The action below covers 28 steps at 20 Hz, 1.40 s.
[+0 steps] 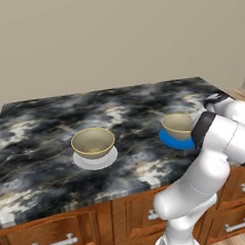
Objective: Move the bowls from the cabinet to the plates on the dining table.
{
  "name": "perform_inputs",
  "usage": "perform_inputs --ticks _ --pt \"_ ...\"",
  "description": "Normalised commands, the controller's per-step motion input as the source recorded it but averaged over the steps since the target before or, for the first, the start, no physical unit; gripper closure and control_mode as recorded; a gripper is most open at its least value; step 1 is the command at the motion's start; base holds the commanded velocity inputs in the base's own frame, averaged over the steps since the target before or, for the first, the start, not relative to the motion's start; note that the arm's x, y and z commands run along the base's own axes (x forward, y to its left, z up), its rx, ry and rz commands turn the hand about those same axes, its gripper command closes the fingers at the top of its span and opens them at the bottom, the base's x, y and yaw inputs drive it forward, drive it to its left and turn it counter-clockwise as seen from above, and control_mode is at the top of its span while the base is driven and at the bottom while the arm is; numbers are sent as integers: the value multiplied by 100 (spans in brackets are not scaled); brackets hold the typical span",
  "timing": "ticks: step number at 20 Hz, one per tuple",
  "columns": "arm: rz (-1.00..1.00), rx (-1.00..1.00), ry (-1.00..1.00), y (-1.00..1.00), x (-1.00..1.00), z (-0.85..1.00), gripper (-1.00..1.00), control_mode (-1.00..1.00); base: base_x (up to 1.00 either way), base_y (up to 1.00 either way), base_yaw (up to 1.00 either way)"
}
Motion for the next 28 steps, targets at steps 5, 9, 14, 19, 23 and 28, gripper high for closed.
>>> perform_inputs --ticks 5,9,14,19,23,28 --pt "0 1 0 -7 18 -18 100 -100 0 0 0" --pt "0 1 0 -7 18 -17 100 -100 0 0 0" --pt "0 1 0 -3 5 -18 -100 -100 0 0 0" --pt "0 3 0 -6 0 -3 -100 -100 0 0 0" --pt "0 3 0 -5 0 0 -100 -100 0 0 0" --pt "0 3 -3 -4 0 10 -100 -100 0 0 0"
